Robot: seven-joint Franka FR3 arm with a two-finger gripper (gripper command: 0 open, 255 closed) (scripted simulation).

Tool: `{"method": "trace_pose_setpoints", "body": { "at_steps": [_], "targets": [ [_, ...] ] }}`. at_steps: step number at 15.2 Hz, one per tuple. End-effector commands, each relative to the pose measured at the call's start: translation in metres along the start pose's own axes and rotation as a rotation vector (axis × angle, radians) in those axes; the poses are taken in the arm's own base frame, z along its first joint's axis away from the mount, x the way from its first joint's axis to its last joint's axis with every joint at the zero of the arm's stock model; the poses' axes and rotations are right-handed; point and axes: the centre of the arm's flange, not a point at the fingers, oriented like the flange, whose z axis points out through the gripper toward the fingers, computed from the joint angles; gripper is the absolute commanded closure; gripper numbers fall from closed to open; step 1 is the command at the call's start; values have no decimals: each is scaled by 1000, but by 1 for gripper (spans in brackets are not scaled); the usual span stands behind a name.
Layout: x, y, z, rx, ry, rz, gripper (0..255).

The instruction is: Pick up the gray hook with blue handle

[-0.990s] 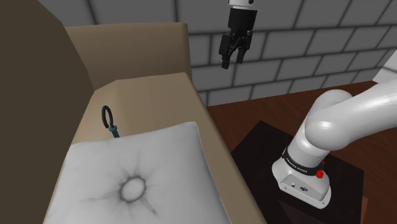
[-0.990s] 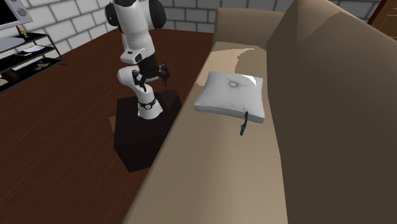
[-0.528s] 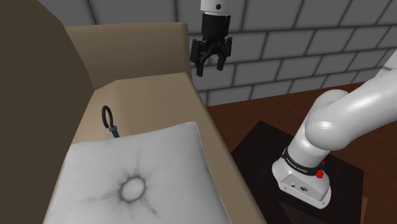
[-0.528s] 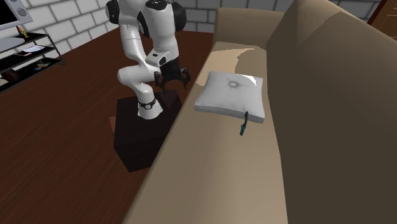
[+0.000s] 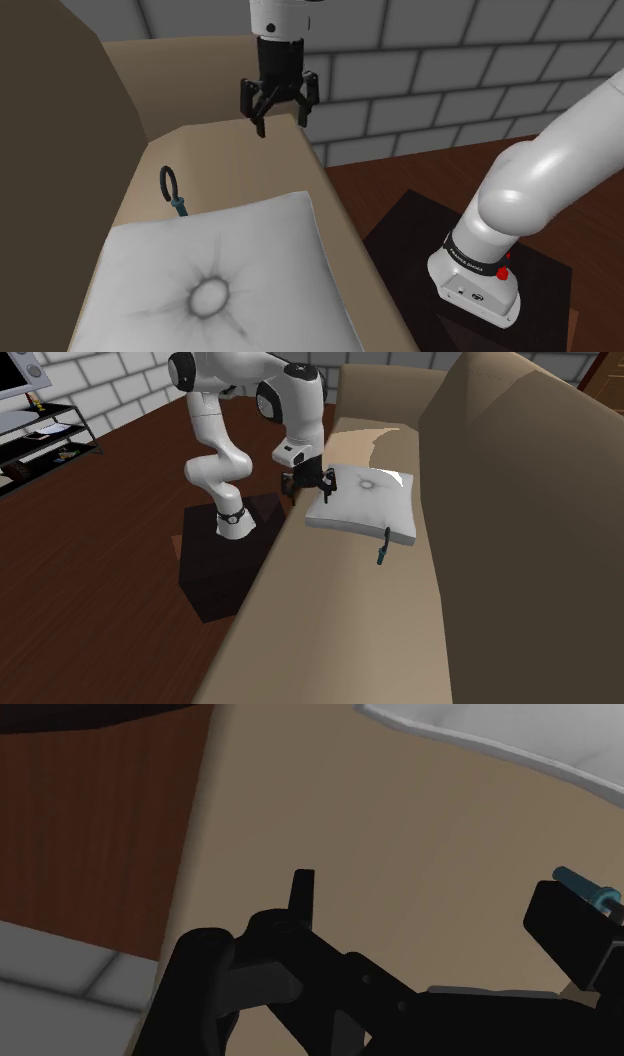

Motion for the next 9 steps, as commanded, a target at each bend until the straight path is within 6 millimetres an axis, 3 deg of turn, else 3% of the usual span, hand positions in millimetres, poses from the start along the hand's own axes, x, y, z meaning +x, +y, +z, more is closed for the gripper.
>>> {"method": "trace_pose_setpoints", "body": {
  "at_steps": [1, 9],
  "targets": [
    [8, -27, 5, -3, -1, 37, 0],
    [49, -125, 29, -26, -3, 170, 0]
  ]
}}
